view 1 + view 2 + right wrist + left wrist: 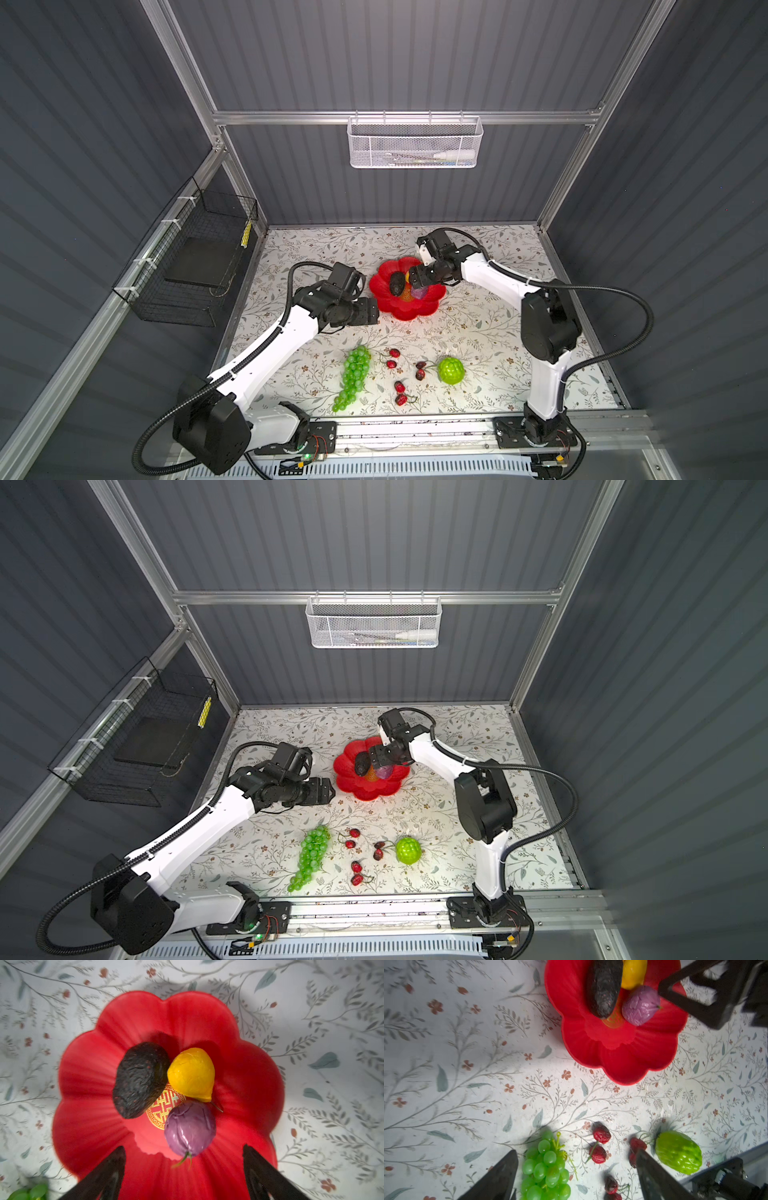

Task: Place and organize the fake fruits in the fruit bowl
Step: 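Withdraw the right gripper while the left gripper grasps the green custard-apple, then carry the custard-apple with the left gripper over the red bowl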

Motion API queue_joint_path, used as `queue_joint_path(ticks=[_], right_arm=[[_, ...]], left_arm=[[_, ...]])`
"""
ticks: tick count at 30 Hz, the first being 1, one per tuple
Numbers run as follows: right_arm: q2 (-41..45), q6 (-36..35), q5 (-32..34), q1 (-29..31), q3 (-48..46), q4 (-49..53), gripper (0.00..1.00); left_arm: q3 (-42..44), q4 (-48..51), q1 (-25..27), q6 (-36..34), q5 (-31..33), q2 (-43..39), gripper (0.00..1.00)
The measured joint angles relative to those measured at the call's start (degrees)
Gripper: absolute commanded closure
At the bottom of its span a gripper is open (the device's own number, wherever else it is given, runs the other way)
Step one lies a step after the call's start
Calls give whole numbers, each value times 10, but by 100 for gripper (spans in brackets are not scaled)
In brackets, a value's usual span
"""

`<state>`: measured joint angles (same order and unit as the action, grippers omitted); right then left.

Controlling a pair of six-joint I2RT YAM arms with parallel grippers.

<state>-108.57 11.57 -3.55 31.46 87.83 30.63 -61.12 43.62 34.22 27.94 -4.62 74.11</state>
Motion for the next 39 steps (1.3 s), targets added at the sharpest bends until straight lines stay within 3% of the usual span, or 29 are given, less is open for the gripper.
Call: queue_joint_path(ticks=[7,11,18,24,31,35,39], right_arm=[[194,17,9,-2,-153,-31,5],[285,42,-9,-37,-256,-44,4],[426,80,-28,-134,-392,-49,2],[474,90,-42,-170,-440,-58,2],[498,90,-55,-193,-468,-58,2],[499,90,-61,-201,-479,-67,2],[499,90,-68,-203,-488,-71,3]], left_arm=[[-28,2,169,-10,-16,71,9],[-52,-13,261,-13,-10,119,8],[-162,-24,349,-30,14,264,6],[-246,-20,376,-45,44,353,6],[-270,-17,376,-57,51,415,11],[-270,-14,375,-61,56,438,19],[-270,-14,375,-63,62,439,37]])
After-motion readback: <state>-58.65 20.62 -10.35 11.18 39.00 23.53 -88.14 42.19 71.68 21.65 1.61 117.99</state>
